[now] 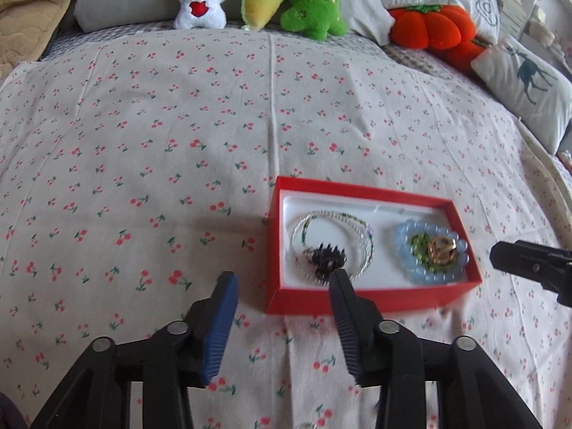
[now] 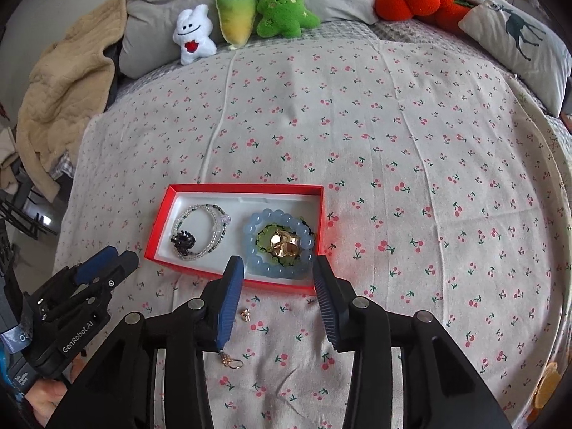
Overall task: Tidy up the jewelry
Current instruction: 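Move both open tools back toward the loose rings and earrings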
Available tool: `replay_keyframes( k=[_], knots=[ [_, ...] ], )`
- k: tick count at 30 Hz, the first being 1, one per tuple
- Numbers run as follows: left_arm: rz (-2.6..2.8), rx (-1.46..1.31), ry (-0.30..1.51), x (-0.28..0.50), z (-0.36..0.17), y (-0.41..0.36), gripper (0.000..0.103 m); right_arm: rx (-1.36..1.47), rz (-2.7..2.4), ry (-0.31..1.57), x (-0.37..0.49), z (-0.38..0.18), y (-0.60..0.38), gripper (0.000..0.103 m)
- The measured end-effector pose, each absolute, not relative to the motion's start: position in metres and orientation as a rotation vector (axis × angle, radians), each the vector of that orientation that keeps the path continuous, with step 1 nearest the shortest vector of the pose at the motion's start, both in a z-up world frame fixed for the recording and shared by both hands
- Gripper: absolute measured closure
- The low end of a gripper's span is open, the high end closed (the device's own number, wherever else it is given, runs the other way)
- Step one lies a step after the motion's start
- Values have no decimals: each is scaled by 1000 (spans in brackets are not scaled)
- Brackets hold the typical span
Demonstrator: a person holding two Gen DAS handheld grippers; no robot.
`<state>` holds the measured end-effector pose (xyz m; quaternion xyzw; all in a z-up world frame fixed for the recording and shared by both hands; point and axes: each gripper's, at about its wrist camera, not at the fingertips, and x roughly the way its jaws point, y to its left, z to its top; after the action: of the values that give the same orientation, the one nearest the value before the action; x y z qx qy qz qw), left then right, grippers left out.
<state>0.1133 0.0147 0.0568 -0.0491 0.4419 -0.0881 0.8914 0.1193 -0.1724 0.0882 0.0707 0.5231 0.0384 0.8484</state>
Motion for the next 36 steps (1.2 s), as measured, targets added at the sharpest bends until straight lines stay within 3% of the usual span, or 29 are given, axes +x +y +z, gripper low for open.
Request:
replay_keyframes(
  k=[3,12,20,36],
  knots=[
    [-169,-94,933,104,55,23,41,136,84,1111,110,88,-171,56],
    [-138,-65,1001,80,44,41,23,76,94,1142,85,82,-160,44],
    [-124,-37,1038,63,35,49,17,39,89,1175,74,73,-155,40],
    [-106,30,1121,43,8,50,17,-98,91,1268,50,37,-141,39]
  ],
)
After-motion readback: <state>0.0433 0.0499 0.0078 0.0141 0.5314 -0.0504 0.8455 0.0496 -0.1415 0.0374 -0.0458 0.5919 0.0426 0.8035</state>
